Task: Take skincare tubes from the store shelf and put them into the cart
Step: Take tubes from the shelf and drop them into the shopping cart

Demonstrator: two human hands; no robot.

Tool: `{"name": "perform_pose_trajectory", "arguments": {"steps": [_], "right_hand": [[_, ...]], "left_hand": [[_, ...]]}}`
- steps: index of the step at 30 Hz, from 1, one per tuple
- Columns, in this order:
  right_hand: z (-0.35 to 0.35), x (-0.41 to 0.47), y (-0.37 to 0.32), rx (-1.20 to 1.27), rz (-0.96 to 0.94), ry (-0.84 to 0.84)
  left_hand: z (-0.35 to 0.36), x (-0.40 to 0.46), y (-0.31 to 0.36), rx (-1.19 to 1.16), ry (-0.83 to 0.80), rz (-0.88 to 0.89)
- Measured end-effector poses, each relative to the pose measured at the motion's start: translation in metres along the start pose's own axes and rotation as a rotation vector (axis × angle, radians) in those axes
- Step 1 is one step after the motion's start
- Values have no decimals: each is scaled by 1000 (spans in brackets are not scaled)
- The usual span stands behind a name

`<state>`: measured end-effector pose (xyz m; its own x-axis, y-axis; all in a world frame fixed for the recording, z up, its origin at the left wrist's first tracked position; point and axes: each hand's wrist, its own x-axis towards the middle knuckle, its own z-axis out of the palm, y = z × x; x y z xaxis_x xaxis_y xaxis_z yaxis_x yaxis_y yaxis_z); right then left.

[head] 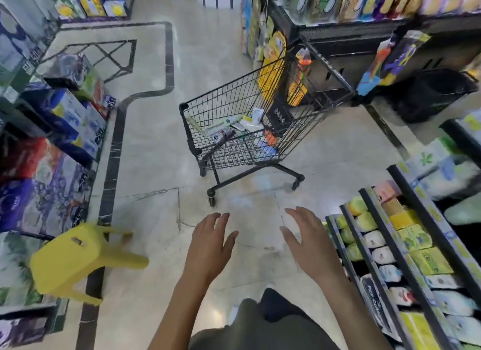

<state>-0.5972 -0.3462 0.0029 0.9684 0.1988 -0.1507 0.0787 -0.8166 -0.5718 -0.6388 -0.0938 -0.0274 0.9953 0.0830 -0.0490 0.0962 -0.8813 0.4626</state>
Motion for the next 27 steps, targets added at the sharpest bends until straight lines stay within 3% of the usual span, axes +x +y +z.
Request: {"name": "perform_pose_trajectory", "arguments": {"steps": [14,27], "right_hand": [[-26,216,28,71,4,-159],[-35,518,-2,64,-41,-261]], "left_hand": [[-14,271,24,56,-59,-11],[16,426,-27,-61,-154,-243]]}}
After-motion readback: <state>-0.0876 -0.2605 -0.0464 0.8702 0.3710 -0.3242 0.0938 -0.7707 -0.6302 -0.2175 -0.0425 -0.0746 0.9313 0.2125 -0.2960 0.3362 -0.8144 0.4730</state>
